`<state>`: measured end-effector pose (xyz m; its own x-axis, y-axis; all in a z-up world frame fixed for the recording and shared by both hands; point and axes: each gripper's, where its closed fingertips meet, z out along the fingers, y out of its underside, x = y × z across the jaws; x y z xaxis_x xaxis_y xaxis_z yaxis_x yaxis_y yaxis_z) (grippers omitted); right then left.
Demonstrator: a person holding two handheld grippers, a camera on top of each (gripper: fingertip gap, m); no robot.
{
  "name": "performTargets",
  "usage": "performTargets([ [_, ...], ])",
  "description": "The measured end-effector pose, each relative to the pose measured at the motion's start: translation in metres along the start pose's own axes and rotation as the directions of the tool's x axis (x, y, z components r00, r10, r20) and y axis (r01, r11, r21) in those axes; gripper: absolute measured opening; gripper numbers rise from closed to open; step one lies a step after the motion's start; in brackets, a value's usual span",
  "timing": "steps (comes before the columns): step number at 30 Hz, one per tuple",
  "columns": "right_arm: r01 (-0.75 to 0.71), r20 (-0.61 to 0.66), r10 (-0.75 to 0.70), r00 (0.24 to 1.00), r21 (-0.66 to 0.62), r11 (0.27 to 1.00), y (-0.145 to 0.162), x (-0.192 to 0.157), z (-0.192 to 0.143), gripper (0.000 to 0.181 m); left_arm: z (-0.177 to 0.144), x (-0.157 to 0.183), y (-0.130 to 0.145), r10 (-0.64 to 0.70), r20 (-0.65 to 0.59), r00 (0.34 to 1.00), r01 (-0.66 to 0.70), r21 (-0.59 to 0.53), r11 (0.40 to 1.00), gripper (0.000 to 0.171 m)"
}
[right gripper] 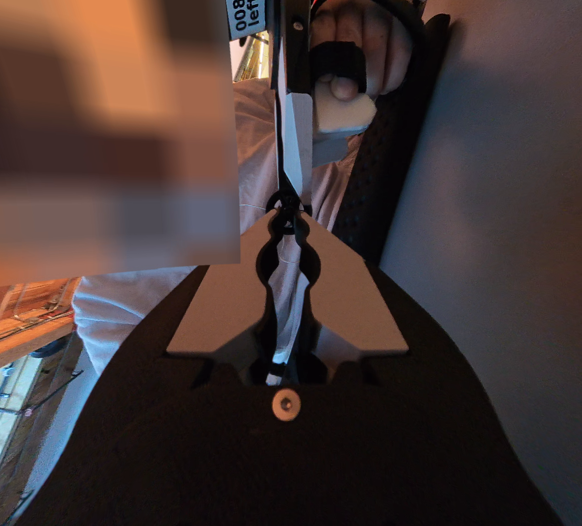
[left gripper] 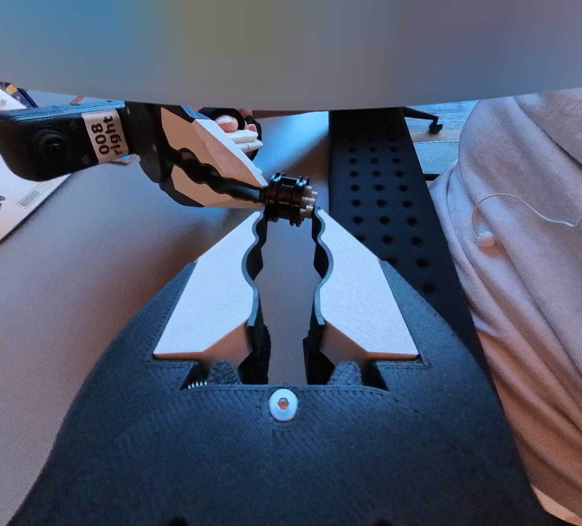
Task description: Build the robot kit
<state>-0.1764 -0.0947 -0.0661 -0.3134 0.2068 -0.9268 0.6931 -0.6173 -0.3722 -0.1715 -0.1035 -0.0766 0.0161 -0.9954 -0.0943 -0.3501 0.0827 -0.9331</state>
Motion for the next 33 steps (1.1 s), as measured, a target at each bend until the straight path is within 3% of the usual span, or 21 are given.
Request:
performTargets([
  [13,0.121,-0.115,-0.127,0.985,-0.055,0.991,0.004,0.002,0.002,0.006,0.0,0.003,0.002,-0.002,-0.029,1.0,0.002,-0.014,1.0,0.026],
  [24,0.145,-0.069,-0.157,0.985,-0.156,0.977,0.02,0.002,0.013,0.006,0.003,0.022,0.003,0.0,-0.153,0.988,-0.002,-0.013,1.0,0.026],
  [33,0.139,-0.087,-0.157,0.984,-0.186,0.973,0.024,0.008,0.014,0.006,0.006,0.023,0.009,0.007,-0.158,0.987,-0.014,-0.047,0.999,0.026],
])
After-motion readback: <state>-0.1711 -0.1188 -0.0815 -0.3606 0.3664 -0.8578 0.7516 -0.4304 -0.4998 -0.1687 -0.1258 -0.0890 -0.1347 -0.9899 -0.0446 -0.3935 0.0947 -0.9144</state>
